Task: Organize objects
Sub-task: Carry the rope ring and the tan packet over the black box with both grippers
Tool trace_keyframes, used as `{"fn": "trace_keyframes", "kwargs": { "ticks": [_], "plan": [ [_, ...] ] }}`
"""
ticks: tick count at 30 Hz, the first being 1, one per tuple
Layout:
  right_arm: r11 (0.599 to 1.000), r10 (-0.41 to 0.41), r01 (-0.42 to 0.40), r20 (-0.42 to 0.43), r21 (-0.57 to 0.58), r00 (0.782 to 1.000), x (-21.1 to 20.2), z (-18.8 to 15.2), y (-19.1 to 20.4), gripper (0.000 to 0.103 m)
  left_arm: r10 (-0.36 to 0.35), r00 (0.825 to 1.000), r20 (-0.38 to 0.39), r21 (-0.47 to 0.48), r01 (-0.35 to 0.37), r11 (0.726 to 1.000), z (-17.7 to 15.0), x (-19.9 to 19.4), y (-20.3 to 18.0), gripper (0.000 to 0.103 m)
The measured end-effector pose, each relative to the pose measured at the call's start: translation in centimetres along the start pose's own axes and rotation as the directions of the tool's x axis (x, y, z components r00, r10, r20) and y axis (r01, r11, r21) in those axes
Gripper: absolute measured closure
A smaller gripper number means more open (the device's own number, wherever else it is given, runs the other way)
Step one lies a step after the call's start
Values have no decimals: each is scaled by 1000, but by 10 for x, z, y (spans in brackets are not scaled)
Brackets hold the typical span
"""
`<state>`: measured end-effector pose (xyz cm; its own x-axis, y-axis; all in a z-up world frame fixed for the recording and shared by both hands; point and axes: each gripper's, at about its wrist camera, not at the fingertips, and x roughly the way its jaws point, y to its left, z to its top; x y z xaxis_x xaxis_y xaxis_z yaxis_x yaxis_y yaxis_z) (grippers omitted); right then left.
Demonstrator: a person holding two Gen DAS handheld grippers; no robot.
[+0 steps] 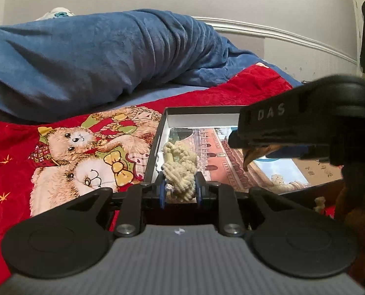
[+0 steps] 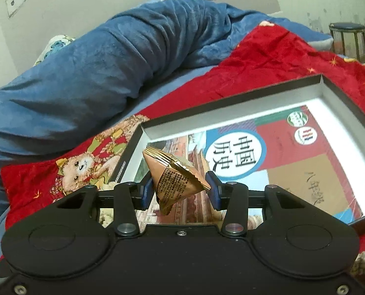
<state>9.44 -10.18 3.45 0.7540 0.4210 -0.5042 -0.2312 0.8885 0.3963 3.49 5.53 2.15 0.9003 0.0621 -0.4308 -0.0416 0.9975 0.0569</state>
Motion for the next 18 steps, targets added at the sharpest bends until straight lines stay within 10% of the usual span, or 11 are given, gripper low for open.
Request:
{"fn": "trace_keyframes", "kwargs": {
  "ticks": [18],
  "plan": [
    [999,-38,38,8,-27,999,-4,-2,4,60,7,1000,5,2,-7,1000,-1,0,0,73]
  ]
}}
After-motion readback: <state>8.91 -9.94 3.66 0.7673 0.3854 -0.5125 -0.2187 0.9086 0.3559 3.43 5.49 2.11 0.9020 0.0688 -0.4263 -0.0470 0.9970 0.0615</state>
